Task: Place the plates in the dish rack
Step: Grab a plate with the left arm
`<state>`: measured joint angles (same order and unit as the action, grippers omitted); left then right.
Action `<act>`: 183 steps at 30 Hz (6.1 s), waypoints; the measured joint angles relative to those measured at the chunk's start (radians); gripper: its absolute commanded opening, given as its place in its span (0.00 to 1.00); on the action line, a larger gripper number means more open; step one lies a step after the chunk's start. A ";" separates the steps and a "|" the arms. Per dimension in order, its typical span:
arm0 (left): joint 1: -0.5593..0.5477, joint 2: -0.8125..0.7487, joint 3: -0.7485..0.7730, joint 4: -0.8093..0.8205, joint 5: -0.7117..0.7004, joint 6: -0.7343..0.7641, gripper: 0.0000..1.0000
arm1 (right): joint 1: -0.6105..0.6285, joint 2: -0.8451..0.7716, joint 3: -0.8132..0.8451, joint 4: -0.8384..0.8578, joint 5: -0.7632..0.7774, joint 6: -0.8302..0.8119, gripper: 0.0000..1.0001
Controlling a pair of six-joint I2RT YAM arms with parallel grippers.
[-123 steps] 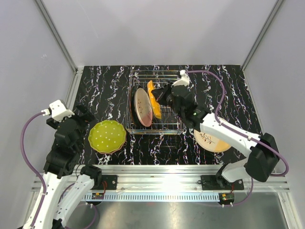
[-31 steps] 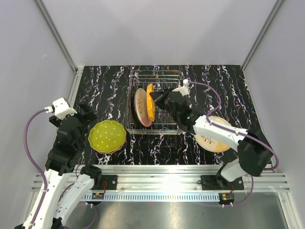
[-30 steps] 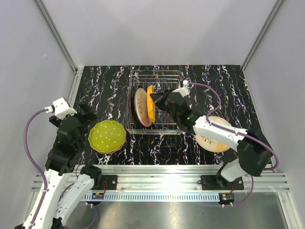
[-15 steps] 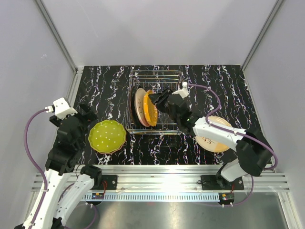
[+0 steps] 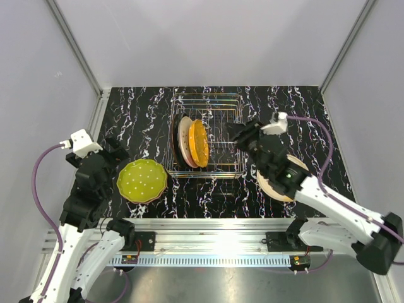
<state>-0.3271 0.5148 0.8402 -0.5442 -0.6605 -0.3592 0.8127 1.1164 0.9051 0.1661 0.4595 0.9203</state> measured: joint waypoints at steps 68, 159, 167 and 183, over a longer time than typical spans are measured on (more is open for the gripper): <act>0.000 0.040 0.000 0.000 0.064 0.020 0.99 | -0.241 0.036 -0.185 -0.511 0.018 -0.166 0.42; -0.033 0.079 0.000 0.001 0.121 0.024 0.99 | 0.122 0.022 -0.212 -0.872 0.284 -0.013 0.61; -0.092 0.098 -0.005 0.024 0.307 0.069 0.99 | 0.158 0.152 -0.210 -0.924 0.317 0.063 0.66; -0.199 0.187 0.062 -0.063 0.703 -0.062 0.96 | 0.226 -0.389 -0.292 -0.834 0.341 0.054 0.65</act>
<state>-0.5262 0.7017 0.9020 -0.6075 0.0429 -0.4210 1.0386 0.7277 0.6128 -0.6682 0.8009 0.9741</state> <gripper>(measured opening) 0.966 0.655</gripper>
